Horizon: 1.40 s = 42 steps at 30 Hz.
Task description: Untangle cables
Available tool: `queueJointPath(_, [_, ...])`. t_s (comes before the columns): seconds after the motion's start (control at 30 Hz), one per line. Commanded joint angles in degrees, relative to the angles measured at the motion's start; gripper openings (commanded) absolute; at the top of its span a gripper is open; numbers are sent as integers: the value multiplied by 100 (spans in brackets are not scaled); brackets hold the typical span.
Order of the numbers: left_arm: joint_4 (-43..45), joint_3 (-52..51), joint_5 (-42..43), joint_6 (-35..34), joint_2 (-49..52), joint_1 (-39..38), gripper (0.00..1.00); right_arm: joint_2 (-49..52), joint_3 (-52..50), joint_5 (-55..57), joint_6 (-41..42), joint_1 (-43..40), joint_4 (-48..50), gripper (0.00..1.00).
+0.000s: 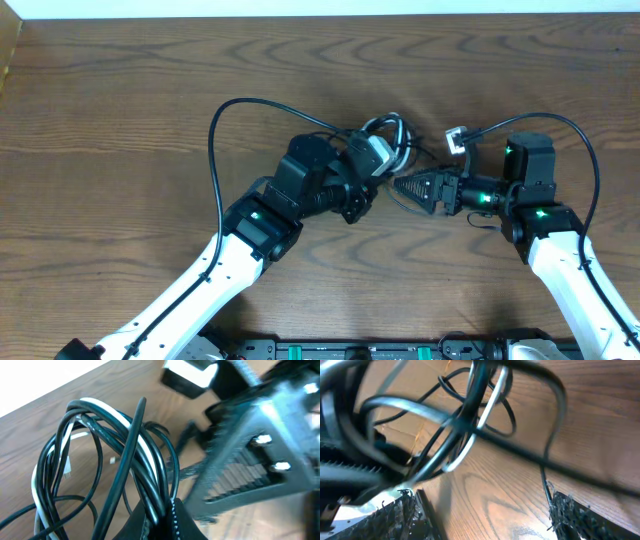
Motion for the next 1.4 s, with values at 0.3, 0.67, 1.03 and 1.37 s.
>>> queueJointPath(0.3, [195, 20, 1558, -302, -66, -9, 8, 7, 0, 361, 391, 37, 313, 84])
queueJointPath(0.67, [796, 20, 2315, -560, -76, 0, 8, 7, 0, 1311, 402, 35, -85, 81])
queueJointPath(1.03, [811, 20, 2105, -557, -76, 0, 8, 7, 0, 1672, 184, 35, -857, 77])
queueJointPath(1.37, [767, 20, 903, -557, -76, -2, 8, 7, 0, 861, 76, 37, -935, 84])
